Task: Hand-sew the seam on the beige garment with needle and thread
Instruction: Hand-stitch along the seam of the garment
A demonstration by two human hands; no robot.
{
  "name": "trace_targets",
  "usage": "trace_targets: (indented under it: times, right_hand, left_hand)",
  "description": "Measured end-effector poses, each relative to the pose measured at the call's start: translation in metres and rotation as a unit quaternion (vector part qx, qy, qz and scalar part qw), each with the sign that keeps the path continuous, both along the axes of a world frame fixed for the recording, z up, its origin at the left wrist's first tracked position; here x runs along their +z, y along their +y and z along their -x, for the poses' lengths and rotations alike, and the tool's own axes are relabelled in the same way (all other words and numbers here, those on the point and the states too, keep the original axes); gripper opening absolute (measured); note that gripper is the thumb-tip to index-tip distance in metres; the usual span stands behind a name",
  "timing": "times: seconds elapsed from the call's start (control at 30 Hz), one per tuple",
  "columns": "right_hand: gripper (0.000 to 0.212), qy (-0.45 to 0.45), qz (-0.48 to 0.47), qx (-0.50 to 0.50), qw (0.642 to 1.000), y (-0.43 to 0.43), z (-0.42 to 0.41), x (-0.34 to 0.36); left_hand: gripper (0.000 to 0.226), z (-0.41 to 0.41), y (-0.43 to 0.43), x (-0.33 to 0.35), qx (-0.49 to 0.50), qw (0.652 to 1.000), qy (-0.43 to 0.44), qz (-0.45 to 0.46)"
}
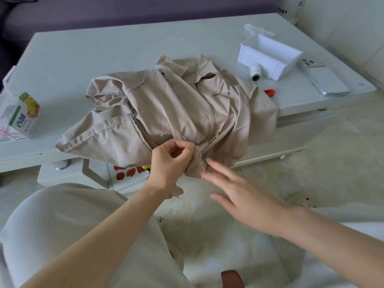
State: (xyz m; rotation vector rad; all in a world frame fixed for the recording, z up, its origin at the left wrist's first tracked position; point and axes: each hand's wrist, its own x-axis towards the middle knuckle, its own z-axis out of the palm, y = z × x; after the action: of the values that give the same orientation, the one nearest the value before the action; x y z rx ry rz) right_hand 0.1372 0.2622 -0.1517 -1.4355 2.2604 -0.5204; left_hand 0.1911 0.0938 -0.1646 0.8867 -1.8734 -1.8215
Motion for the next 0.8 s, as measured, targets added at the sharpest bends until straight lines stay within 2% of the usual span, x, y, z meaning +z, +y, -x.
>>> trace_targets:
  times: [0.07, 0.13, 0.2, 0.3, 0.37, 0.43, 0.53, 0.6, 0.7, 0.8]
  right_hand:
    - [0.050, -0.001, 0.045, -0.067, 0.997, -0.008, 0.001, -0.003]
    - [0.035, -0.011, 0.091, -0.146, 0.985, -0.020, 0.004, -0.004]
    - [0.019, -0.044, 0.093, -0.185, 0.977, -0.033, 0.009, -0.003]
    - [0.020, -0.086, 0.103, -0.228, 0.964, -0.046, 0.014, -0.004]
    - [0.032, -0.094, 0.129, -0.240, 0.957, -0.052, 0.014, -0.004]
    - [0.027, -0.100, 0.144, -0.240, 0.955, -0.056, 0.014, -0.004]
    - [0.005, -0.090, 0.192, -0.243, 0.947, -0.057, 0.015, -0.003]
    - [0.008, -0.081, 0.225, -0.232, 0.943, -0.055, 0.016, -0.001]
    - [0.009, -0.077, 0.236, -0.142, 0.958, -0.042, 0.012, 0.000]
    - [0.010, -0.034, 0.183, -0.038, 0.982, -0.017, 0.008, -0.009]
  left_hand:
    - [0.011, -0.001, -0.001, 0.000, 0.003, 1.000, 0.002, -0.007]
    - [0.011, -0.003, -0.002, 0.000, 0.004, 1.000, 0.004, -0.012]
    - [0.011, -0.004, -0.002, 0.000, 0.001, 1.000, 0.006, -0.014]
    - [0.011, -0.005, -0.001, 0.001, -0.002, 1.000, 0.010, -0.004]
    - [0.012, -0.005, -0.002, 0.002, -0.005, 1.000, 0.009, 0.006]
    - [0.013, -0.005, -0.002, 0.001, -0.013, 1.000, 0.004, 0.014]
    - [0.012, -0.005, -0.003, 0.000, -0.016, 1.000, 0.002, 0.015]
    - [0.012, -0.004, -0.004, -0.001, -0.011, 1.000, 0.006, 0.012]
    - [0.013, -0.004, -0.005, -0.001, 0.001, 1.000, 0.008, -0.006]
    - [0.013, -0.004, -0.007, 0.000, 0.012, 1.000, 0.014, -0.007]
